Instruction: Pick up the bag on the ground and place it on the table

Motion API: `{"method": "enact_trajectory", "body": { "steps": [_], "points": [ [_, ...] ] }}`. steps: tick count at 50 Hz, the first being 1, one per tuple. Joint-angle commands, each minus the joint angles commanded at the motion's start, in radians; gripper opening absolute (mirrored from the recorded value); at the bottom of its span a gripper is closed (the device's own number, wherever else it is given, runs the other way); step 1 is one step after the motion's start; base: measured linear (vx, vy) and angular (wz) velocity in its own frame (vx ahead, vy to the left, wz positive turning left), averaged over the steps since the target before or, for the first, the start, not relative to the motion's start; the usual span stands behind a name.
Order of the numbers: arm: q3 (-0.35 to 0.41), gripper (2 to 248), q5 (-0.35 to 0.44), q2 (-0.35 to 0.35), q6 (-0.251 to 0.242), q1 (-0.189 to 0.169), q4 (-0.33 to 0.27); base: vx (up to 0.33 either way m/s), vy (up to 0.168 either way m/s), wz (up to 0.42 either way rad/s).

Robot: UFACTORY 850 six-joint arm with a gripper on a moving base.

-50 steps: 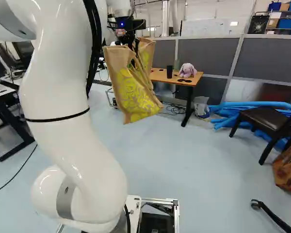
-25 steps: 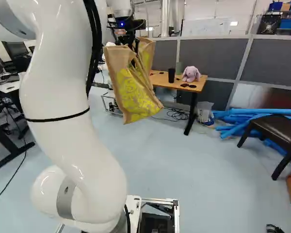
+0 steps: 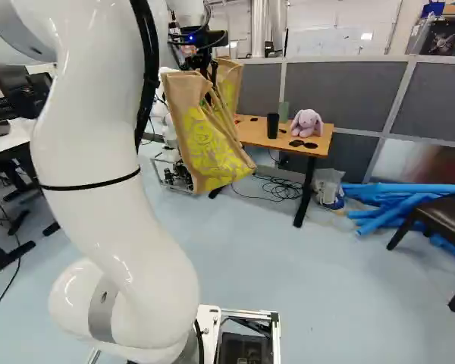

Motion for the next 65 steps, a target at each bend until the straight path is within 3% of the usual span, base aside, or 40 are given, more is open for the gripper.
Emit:
{"method": "enact_trajectory", "body": {
  "steps": [35, 65],
  "points": [
    [0.0, 22, 0.0, 0.0, 0.0, 0.0, 0.0, 0.384, 0.101, -0.031],
    [0.0, 22, 0.0, 0.0, 0.0, 0.0, 0.0, 0.367, 0.01, -0.018]
  ]
}}
